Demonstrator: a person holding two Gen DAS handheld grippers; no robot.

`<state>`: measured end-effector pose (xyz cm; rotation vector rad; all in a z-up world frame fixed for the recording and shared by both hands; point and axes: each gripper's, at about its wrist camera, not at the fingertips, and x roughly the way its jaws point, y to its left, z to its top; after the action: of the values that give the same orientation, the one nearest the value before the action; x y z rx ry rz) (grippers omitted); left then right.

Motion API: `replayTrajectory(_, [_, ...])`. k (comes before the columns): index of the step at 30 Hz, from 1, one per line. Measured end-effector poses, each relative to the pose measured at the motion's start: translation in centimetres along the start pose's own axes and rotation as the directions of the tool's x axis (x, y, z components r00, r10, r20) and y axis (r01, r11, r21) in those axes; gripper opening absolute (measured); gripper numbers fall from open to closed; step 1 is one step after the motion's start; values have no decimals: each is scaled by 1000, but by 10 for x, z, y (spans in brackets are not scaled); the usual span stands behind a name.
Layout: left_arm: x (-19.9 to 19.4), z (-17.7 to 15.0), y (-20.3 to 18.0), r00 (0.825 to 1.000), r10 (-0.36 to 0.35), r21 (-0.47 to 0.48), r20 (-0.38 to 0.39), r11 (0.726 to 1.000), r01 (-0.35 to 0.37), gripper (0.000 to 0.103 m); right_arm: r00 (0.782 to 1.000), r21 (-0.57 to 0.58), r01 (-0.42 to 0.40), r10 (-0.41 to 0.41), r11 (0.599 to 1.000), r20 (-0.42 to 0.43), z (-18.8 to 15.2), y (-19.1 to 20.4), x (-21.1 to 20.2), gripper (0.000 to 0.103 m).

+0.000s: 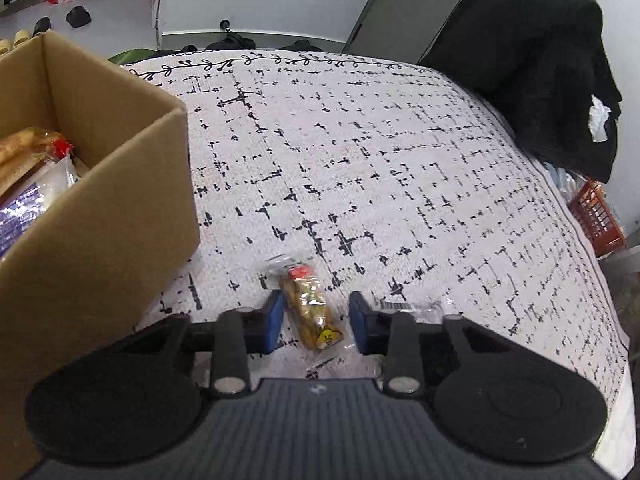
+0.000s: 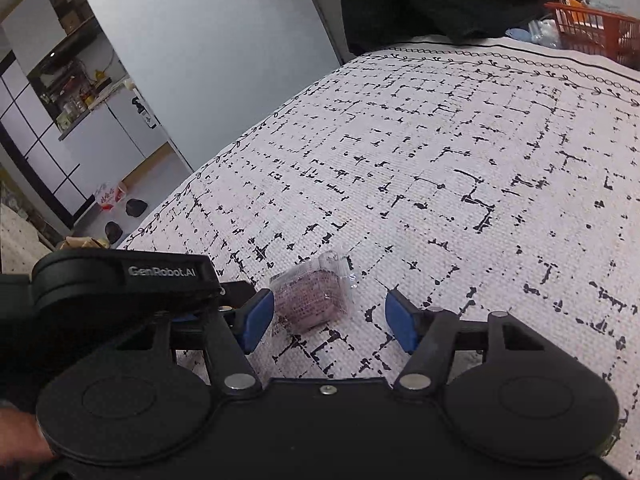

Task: Organize snacks
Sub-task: 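Grasp yellow candy with left tool while right tool grasps purple candy, then carry both candies over the box and open both tools to drop them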

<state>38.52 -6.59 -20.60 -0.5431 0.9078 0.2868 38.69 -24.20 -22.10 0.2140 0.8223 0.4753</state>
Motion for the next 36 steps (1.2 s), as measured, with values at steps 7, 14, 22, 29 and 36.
replayTrajectory(7, [-9,-3,2,999,-34,16,-4,999,34,16,1000,-34,22,-22,999,5,-2,7,2,63])
replayTrajectory(14, [-42,-1,1,997,-80,44,18,996,79,16,999,-61,49,-49,997,10,-2,15,6,58])
replayTrajectory(22, [-87,2,14,993,-106,74,47,992,102,16,998,-43,53,-54,998,-22,-2,17,-2,29])
replayTrajectory(29, [-127,5,29,985,-150,91,85,986,143,16,999,-29,50,-50,998,5,-3,36,-37,28])
replayTrajectory(36, [-160,8,54,978,-165,81,127,985,156,16,999,-3,18,-18,1000,40,-11,78,-67,28])
